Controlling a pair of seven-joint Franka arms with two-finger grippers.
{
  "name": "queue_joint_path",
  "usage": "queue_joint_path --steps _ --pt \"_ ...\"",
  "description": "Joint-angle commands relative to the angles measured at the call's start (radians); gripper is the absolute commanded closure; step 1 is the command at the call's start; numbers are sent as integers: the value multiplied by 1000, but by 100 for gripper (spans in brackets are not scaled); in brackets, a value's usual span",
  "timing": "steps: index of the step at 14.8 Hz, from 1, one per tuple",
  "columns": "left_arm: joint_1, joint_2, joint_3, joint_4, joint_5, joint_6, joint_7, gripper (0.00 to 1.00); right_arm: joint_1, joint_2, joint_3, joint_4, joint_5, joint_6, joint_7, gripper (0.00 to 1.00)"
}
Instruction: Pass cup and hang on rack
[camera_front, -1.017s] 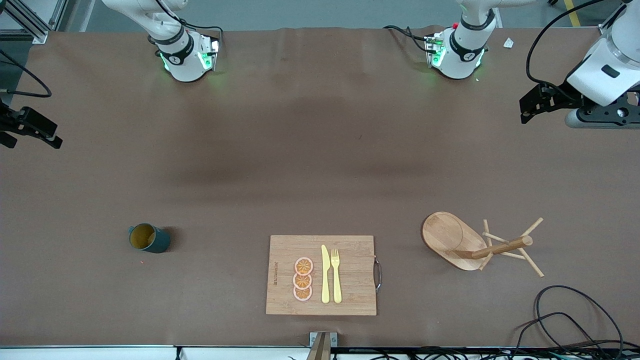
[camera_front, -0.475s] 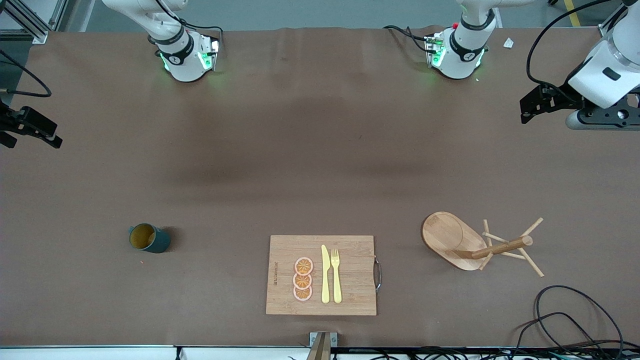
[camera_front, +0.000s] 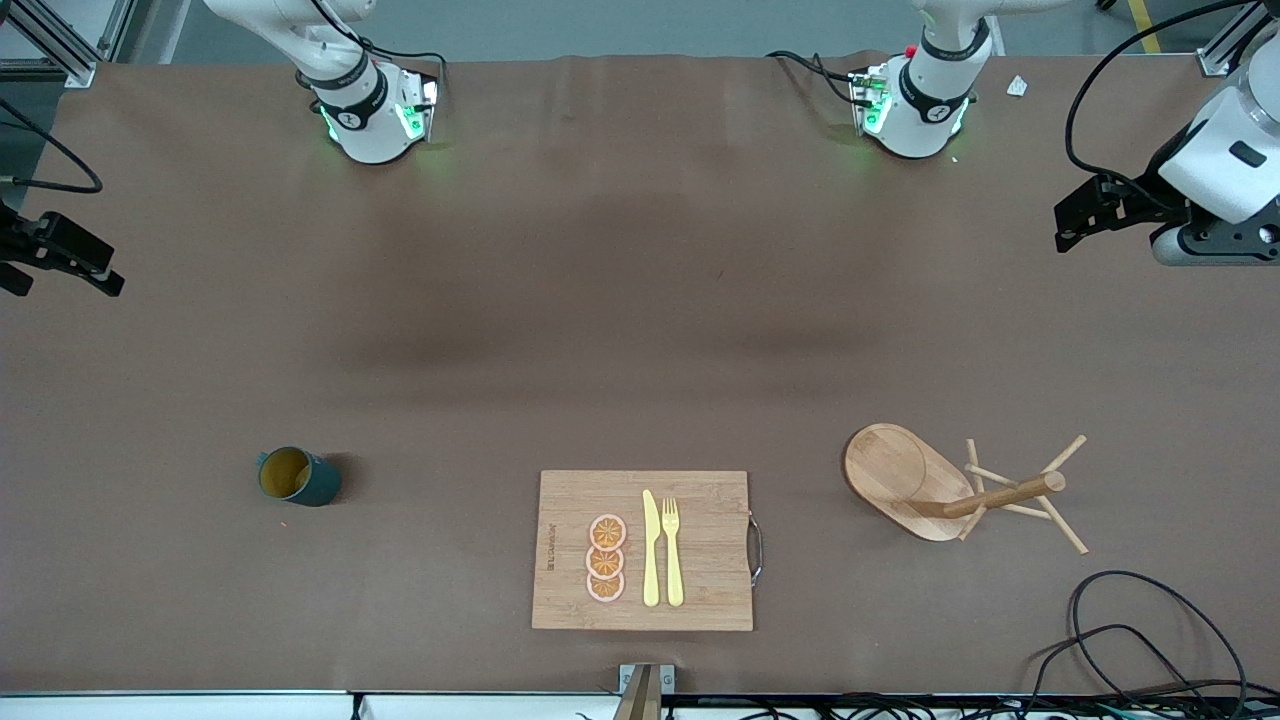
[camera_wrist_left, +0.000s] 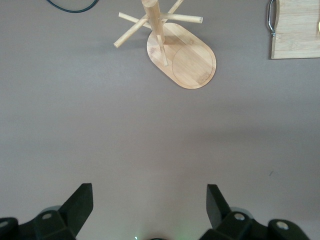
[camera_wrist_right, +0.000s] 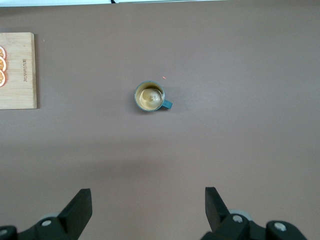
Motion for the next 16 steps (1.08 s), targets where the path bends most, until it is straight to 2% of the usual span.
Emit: queue_joint_path --steps 1,4,8,10,16 --pt "3 9 -1 29 -14 -22 -6 0 3 -11 4 -1 -4 -7 0 0" --pt "2 9 -1 29 -1 -22 -2 0 32 18 5 -1 7 -2 0 0" --pt "3 10 -1 31 -1 -22 -3 0 95 134 5 -2 12 19 68 0" --pt "2 10 -1 29 2 -22 -3 0 117 200 5 -2 10 70 127 0" --pt "2 6 -3 29 0 -22 -5 0 120 413 2 -2 -2 265 133 0"
